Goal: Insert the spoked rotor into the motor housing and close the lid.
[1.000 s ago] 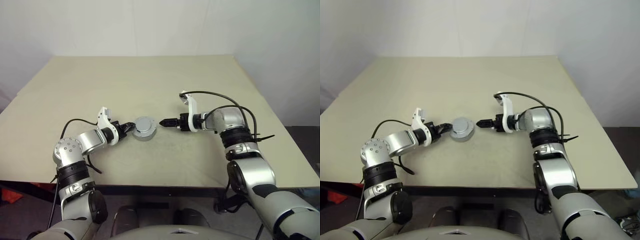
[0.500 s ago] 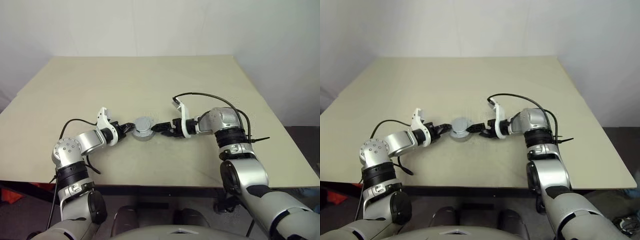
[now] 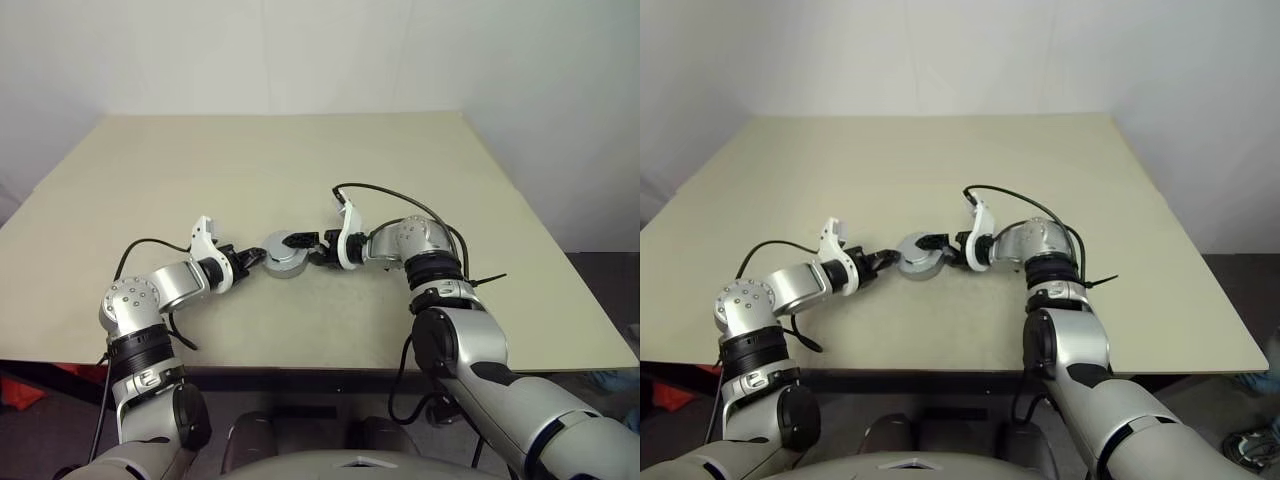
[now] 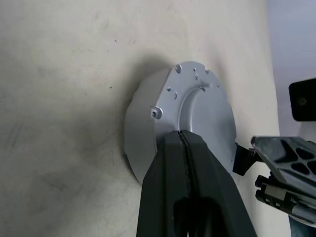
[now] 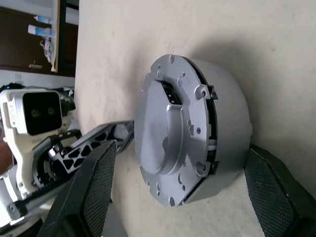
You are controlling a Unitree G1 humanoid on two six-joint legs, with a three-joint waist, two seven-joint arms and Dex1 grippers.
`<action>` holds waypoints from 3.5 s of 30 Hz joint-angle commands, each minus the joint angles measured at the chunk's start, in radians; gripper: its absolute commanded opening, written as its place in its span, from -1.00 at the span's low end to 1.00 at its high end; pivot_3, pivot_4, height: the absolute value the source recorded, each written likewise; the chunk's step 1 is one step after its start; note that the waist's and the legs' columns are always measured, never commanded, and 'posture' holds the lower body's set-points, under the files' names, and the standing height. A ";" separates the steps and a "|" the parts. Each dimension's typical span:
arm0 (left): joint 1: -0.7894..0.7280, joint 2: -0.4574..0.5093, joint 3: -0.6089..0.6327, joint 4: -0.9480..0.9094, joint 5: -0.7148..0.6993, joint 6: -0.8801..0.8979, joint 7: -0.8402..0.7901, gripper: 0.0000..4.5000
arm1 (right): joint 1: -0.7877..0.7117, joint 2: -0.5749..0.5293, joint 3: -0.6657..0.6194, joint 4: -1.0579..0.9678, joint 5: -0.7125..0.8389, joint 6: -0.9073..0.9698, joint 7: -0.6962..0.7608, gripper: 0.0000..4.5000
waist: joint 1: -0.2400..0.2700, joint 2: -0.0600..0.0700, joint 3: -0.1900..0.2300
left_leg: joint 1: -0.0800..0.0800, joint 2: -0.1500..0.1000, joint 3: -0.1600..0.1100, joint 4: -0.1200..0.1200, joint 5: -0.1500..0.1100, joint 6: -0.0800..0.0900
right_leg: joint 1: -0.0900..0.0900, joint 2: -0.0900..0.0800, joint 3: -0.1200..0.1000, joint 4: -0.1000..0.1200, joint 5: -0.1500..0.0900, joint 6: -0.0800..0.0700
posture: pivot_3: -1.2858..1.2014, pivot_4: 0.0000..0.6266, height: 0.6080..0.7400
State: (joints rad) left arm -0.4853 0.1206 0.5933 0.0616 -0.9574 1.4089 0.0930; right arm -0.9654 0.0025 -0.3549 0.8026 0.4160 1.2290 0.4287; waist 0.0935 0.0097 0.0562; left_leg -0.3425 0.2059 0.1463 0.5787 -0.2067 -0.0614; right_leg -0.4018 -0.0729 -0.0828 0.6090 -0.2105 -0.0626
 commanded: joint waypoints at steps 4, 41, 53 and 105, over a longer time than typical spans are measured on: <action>0.001 0.020 -0.008 -0.032 0.001 0.006 -0.003 -1.00 | -0.037 0.019 -0.038 0.006 0.062 0.001 -0.018 0.99 | 0.000 0.000 0.000 | 0.000 0.000 0.000 0.000 0.000 0.000 | 0.000 0.000 0.000 0.000 0.000 0.000 | 0.03 -1.00 1.00; 0.004 0.029 -0.012 -0.038 0.014 -0.011 -0.007 -1.00 | -0.051 0.043 -0.091 0.037 0.117 -0.024 -0.086 -0.11 | 0.004 0.000 0.000 | -0.004 0.000 0.000 -0.001 0.000 0.001 | -0.003 0.000 0.000 -0.001 0.003 -0.005 | 0.03 -1.00 1.00; 0.014 0.041 -0.024 -0.079 0.007 -0.083 -0.053 -1.00 | -0.078 0.039 -0.141 0.110 0.132 -0.081 -0.158 -0.11 | 0.003 0.000 0.000 | -0.004 0.000 0.000 -0.001 0.000 0.000 | -0.003 0.000 0.000 -0.001 0.004 -0.005 | 0.03 -1.00 1.00; 0.053 -0.010 0.073 -0.142 -0.317 -0.436 0.009 -1.00 | -0.295 0.065 -0.598 0.316 0.608 -0.496 -0.503 -0.12 | 0.001 -0.001 0.001 | -0.022 0.000 0.000 0.004 0.000 0.001 | -0.021 0.002 0.000 0.004 0.006 -0.003 | 0.03 -1.00 1.00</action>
State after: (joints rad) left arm -0.4292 0.1082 0.6515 -0.0565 -1.2275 1.0042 0.0791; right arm -1.2007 0.0690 -0.9304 1.1601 0.9607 0.7450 -0.0769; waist 0.0944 0.0087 0.0568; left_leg -0.3648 0.2062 0.1462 0.5823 -0.2071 -0.0604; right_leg -0.4229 -0.0707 -0.0829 0.6130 -0.2043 -0.0655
